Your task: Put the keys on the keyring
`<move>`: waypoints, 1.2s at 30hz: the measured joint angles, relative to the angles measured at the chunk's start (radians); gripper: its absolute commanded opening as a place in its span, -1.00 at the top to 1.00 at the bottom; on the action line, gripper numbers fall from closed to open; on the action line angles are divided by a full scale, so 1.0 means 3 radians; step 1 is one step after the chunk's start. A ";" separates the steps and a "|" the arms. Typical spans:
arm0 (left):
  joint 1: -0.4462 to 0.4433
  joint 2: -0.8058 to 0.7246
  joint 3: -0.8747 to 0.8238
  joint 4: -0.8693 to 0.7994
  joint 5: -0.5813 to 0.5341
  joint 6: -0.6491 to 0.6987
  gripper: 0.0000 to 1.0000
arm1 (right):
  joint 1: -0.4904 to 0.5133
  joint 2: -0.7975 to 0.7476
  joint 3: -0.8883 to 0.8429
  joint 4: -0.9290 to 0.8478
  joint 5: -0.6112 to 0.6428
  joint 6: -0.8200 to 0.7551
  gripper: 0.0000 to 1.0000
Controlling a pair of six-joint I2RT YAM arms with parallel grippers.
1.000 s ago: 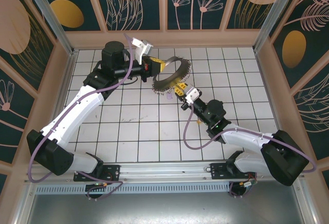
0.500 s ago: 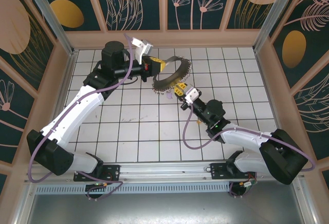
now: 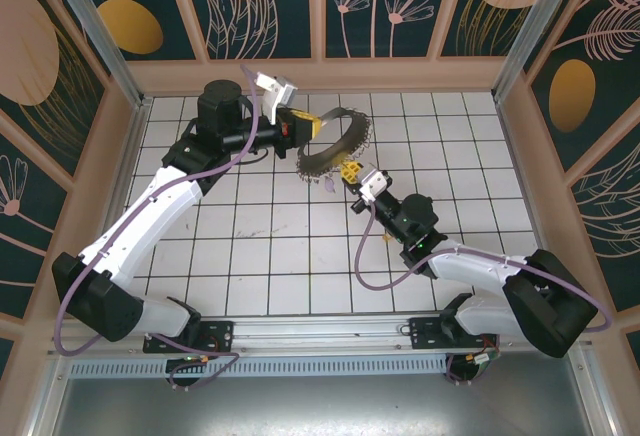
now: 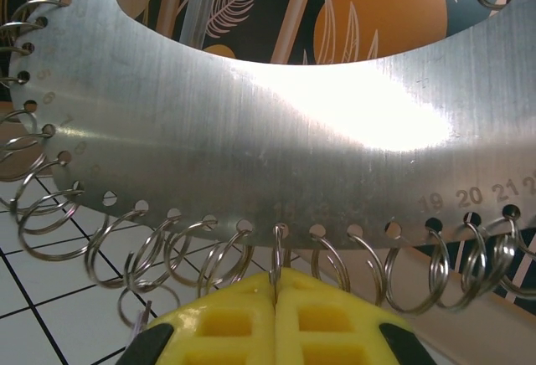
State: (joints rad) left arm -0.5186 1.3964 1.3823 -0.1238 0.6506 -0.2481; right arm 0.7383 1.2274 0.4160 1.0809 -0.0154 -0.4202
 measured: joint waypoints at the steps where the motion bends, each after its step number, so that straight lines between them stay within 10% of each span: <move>1: 0.0000 0.0000 0.0000 -0.0001 -0.0071 -0.0020 1.00 | 0.0000 -0.0008 0.0000 -0.0003 0.0000 0.0003 1.00; 17: -0.0033 -0.0009 -0.0561 0.0505 -0.0593 -0.0902 0.91 | -0.0495 -0.0365 0.0013 -0.0669 -0.0773 0.0450 1.00; 36: 0.0065 0.0289 -0.1733 0.1540 -0.0613 -0.1887 0.07 | -0.0867 -0.0268 0.0512 -0.1895 -0.1621 0.0605 1.00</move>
State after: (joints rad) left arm -0.4992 1.4830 0.8623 0.3382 0.4667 -0.8143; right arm 0.4782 1.1469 0.5697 0.5125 -0.5018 -0.2386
